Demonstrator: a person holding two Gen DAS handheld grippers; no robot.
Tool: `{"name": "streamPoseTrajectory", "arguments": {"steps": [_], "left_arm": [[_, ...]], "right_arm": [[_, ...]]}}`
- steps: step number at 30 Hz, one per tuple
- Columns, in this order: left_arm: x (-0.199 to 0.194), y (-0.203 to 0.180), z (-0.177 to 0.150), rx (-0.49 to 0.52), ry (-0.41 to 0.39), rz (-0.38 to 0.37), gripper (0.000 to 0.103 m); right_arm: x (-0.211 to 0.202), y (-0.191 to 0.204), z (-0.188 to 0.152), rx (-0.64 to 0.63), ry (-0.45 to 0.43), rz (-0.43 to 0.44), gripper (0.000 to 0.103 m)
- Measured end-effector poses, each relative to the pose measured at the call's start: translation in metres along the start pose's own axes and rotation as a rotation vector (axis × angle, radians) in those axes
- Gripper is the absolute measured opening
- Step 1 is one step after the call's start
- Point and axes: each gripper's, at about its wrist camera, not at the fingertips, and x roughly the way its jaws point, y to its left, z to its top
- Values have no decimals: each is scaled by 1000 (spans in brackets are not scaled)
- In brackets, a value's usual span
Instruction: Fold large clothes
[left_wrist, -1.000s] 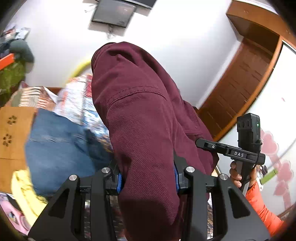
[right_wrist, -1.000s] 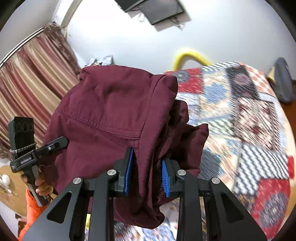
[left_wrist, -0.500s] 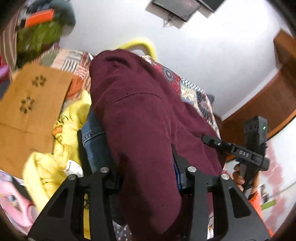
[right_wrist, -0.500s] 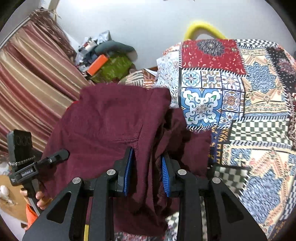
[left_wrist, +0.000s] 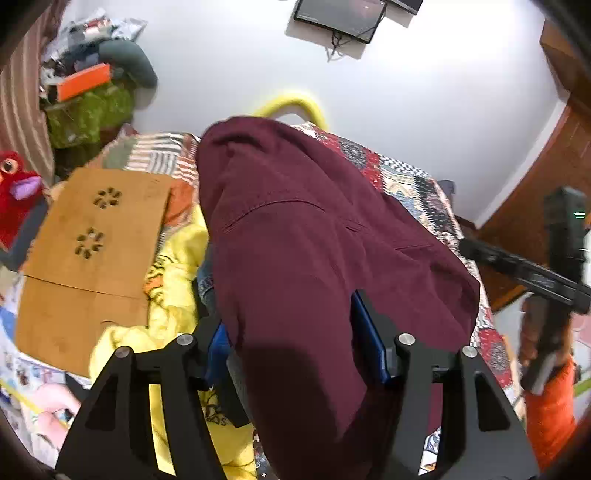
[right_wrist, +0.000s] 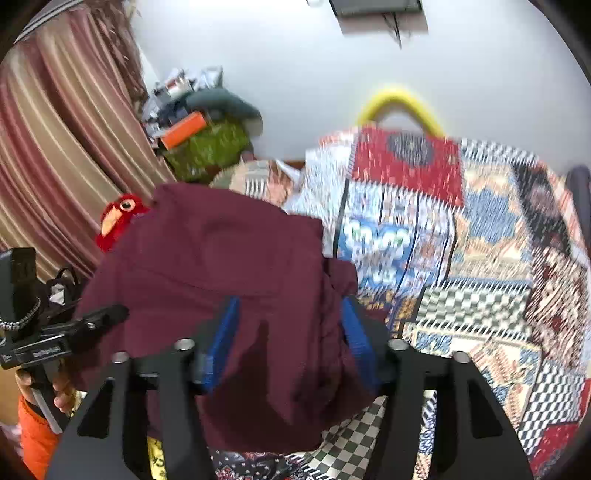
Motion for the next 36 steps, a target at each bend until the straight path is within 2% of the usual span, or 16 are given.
{"name": "streamPoseTrajectory", "arguments": {"steps": [4,9,13,16,19,24,29,36], "left_arm": [[-18,-25,-10,111,-77,132,60],[-39,-35,-31,187,-156,239,61],[-29,-23,-43,183,-111,265,66],[-36,-20,-45,145,-119,248,66],[-51,-26,-47,116,-142,242,66],[-95,-57,-59,145,-221,254,66],[-157,-106,-82,213,-351,266,66],[-248,-163,-125,224,-555,183,66]], "right_arm": [[-13,24,-9,-85,-64,23,61],[24,51,-32,-169,27,24,62],[36,63,-47,-258,5,-70,66],[22,66,-49,-273,7,-81,66],[-6,65,-47,-258,-3,-62,66],[-69,63,-52,-235,-108,-42,66],[-144,71,-61,-217,-231,-10,66],[-243,98,-98,-215,-441,22,66]]}}
